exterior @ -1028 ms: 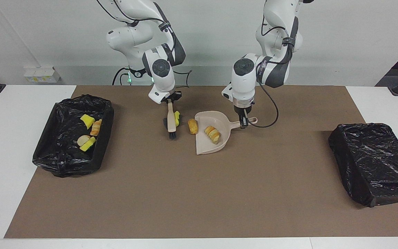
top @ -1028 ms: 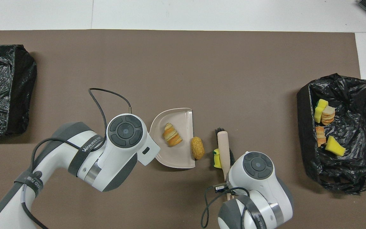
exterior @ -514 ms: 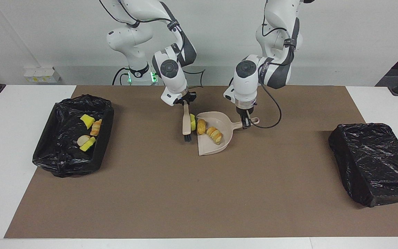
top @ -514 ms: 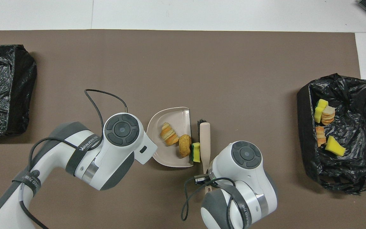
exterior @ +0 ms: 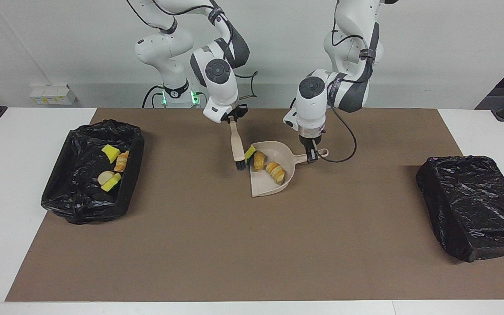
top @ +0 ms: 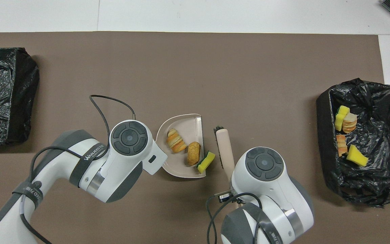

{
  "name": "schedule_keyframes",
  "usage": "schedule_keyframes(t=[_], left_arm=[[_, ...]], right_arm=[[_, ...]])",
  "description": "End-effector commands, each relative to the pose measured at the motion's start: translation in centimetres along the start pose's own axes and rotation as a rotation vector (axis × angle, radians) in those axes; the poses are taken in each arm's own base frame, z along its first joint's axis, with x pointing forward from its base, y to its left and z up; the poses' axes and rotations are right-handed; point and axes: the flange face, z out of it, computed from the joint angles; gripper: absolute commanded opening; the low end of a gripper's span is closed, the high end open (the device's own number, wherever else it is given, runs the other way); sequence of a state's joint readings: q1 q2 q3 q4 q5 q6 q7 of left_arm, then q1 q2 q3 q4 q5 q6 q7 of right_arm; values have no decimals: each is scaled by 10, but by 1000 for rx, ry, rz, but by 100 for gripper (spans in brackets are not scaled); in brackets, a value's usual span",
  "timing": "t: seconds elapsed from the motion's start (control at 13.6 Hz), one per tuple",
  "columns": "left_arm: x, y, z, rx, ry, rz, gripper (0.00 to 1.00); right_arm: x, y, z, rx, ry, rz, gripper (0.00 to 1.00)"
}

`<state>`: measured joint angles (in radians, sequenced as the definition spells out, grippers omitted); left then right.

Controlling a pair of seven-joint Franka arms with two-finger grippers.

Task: Sweep and dump trash in bin
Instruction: 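Lift the dustpan with the left gripper while the right gripper withdraws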

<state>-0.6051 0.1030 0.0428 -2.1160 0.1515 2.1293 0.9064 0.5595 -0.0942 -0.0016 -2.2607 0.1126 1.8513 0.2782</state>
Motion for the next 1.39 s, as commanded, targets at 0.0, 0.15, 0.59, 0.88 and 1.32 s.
schedule_keyframes(t=[0.0,0.15,0.59,0.88,1.32], left_arm=[[-15,1,2,9,-3,-27,0],[-15,1,2,9,-3,-29,0],[-16,3,4,4,-6,-25,0],[-17,3,4,3,-7,-29,0],[-21,0,5,4,-3,-30,0]], right_arm=[[3,29,20,-164,-49,-43,0],[10,26,48,-194,-98,-30,0],[34,-41,60,149,-15,48,0],[42,-95,40,358,45,111,0],[32,-93,9,251,85,16,0]])
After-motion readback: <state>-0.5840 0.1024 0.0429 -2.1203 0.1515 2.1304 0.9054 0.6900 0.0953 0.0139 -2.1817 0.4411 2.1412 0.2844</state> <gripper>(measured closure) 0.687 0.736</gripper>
